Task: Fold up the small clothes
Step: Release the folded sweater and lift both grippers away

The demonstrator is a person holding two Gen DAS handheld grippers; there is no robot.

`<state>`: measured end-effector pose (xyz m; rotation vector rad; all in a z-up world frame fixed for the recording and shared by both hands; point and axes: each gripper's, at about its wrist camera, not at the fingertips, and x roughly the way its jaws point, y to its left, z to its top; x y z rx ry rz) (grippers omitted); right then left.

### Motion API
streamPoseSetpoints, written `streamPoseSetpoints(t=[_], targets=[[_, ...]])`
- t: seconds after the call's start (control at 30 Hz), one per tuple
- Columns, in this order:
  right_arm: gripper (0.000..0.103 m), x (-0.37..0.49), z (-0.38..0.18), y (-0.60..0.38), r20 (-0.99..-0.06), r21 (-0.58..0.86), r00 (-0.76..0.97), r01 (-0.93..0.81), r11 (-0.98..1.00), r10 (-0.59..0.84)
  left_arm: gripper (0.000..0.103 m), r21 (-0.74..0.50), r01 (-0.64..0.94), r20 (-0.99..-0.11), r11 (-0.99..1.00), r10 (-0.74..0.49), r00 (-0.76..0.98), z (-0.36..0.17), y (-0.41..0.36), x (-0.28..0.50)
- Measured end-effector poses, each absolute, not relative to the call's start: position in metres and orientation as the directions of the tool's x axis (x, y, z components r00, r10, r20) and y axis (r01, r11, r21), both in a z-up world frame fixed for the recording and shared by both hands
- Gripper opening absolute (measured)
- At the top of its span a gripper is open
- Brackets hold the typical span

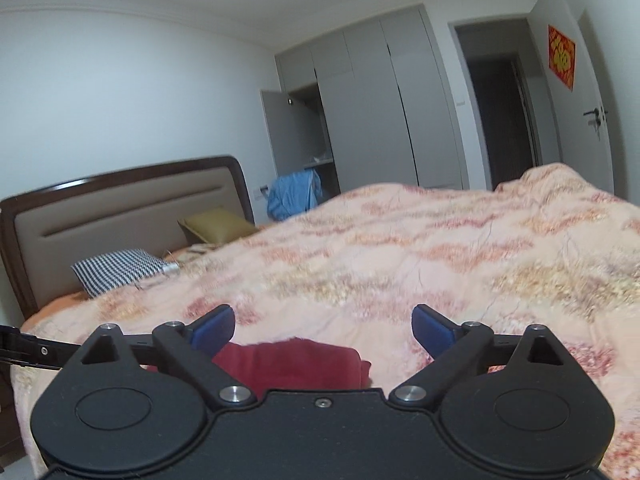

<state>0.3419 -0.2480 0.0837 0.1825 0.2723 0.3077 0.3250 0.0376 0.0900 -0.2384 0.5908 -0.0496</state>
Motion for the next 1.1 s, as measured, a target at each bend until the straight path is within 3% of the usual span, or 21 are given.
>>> streamPoseSetpoints(t=[0.13,0.57,1.1], targets=[[0.102,0.306,0.096,-0.252,-0.205,0.218,0.923,-0.281,0.935,0.326,0.103,-0.216,-0.016,-0.516,0.976,-0.1,0.851,0.105,0.029,0.293],[0.102,0.195,0.099,-0.248,-0.159,0.197,0.933,-0.292,0.936,0.324,0.103,-0.193,-0.04,-0.456,0.98,-0.054,0.888,0.113,0.022,0.187],[0.102,0.105,0.035,-0.225,-0.164,0.195,0.961,-0.189,0.962,0.222,0.103,-0.14,-0.142,-0.425,0.98,0.07,0.902,0.051,0.019,0.092]])
